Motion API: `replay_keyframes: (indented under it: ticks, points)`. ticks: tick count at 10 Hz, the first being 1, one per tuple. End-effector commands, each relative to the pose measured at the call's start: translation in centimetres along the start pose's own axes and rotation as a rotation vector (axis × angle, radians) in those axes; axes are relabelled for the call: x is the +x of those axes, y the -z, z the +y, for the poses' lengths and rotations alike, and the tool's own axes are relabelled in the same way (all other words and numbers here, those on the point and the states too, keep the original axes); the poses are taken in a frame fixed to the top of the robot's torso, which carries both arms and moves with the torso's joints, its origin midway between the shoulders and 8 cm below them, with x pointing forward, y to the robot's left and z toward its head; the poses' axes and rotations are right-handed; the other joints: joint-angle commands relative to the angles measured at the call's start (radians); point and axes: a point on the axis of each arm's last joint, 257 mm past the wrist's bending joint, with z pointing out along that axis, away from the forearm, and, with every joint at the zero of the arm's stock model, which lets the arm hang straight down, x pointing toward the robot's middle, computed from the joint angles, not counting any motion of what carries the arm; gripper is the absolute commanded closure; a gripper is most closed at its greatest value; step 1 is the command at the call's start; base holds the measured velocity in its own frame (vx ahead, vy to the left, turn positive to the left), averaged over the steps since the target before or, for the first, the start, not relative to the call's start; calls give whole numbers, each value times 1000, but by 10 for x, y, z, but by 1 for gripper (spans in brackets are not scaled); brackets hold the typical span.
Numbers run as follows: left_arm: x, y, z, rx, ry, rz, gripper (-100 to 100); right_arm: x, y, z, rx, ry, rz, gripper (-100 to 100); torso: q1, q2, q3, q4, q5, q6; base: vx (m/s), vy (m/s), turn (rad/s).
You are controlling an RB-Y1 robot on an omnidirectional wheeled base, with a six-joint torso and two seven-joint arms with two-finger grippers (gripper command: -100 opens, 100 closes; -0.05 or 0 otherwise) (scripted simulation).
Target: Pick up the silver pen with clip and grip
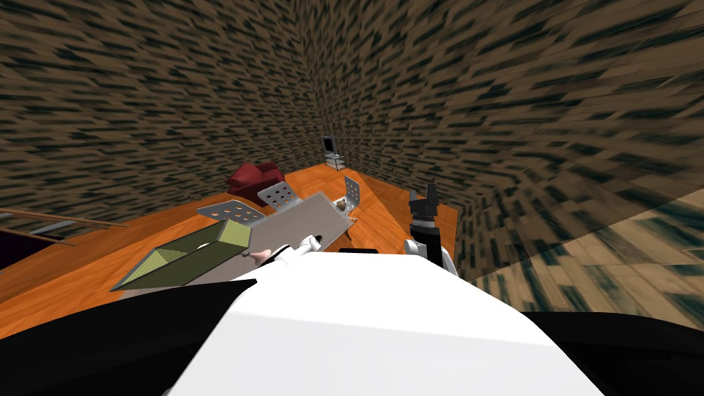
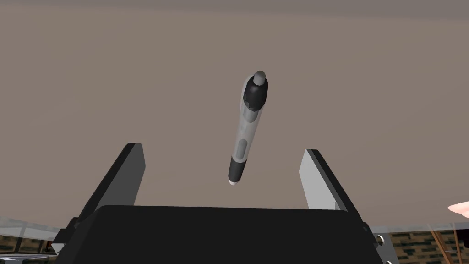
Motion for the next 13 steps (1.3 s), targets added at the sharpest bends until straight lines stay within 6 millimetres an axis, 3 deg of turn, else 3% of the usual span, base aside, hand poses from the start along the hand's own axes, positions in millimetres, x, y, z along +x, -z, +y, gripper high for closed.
replay_keyframes:
  ticks: [1,5,6,7,10,13]
  points:
    - [0,0,0,0,0,0,100,0,0,0,0,0,0,0,0,0,0,0,0,0,0,0,0]
    - [0,0,1,-2,1,0,100,0,0,0,0,0,0,0,0,0,0,0,1,1,0,1,5]
    - [0,0,1,-2,1,0,0,0,0,0,0,0,0,0,0,0,0,0,1,1,0,0,0]
    - [-8,3,-17,3,-3,-3,100,0,0,0,0,0,0,0,0,-1,0,0,1,1,-73,16,39]
    - [-10,5,-23,3,-4,-3,100,0,0,0,0,0,0,0,2,4,2,0,1,1,-62,20,6]
    - [-24,15,-67,58,-8,-16,100,0,0,0,0,0,0,0,0,3,2,1,1,2,-50,9,21]
